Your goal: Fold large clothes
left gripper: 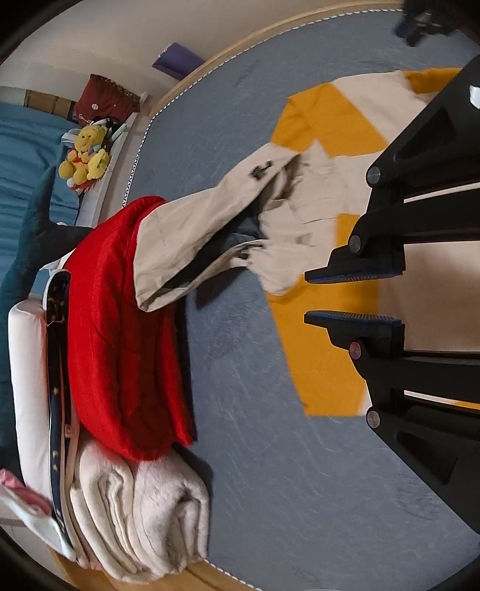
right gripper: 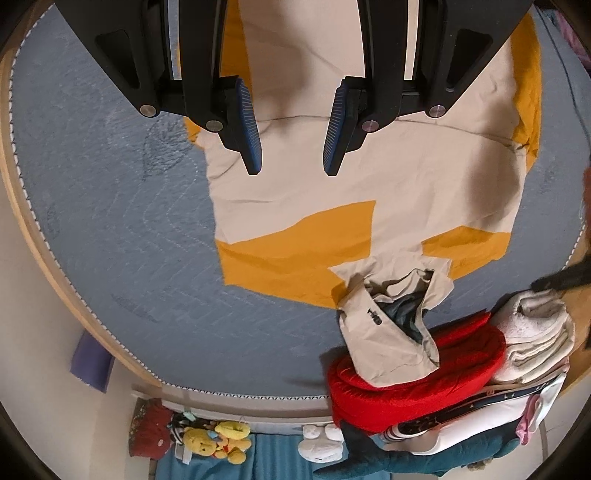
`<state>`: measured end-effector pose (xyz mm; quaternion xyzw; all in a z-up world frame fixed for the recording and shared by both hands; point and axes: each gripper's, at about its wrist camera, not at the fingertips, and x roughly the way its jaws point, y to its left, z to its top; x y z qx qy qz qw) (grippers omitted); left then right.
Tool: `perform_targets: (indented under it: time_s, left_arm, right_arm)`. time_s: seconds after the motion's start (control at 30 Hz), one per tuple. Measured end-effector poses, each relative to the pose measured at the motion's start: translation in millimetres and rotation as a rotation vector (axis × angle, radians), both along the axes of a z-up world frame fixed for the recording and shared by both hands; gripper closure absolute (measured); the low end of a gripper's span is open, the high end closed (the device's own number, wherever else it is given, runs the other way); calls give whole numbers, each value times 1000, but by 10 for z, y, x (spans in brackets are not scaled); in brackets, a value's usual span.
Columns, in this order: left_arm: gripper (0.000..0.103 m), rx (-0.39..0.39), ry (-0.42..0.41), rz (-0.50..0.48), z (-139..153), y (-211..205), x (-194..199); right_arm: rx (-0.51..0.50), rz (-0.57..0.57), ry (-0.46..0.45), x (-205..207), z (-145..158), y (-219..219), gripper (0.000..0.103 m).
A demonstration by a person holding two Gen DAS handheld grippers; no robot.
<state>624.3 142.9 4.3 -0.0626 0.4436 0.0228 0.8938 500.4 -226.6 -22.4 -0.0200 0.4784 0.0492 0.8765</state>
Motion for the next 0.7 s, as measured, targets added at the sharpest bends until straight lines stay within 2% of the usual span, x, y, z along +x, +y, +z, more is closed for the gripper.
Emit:
perform_targets:
  time_s: [0.1, 0.17, 0.37, 0.43, 0.5, 0.57, 0.7]
  left_arm:
    - [90, -2, -3, 8, -6, 33, 376]
    - [90, -52, -5, 16, -24, 81, 632]
    - [90, -212, -19, 46, -107, 151, 1294]
    - [82, -262, -13, 58, -170, 141, 1557]
    - [60, -291, 1, 75, -237, 125, 1744]
    - [55, -314, 20, 96, -339, 89, 1950]
    - [56, -363, 37, 154, -511, 71, 2284]
  right_arm:
    - [4, 1, 8, 17, -30, 15, 69]
    - [2, 12, 10, 31, -46, 26, 87]
    - [12, -6, 8, 95, -64, -45, 88]
    - [24, -12, 21, 125, -91, -73, 87]
    - [32, -17, 36, 159, -135, -93, 86]
    - [31, -17, 53, 189, -177, -99, 85]
    - [37, -16, 74, 227, -253, -106, 85]
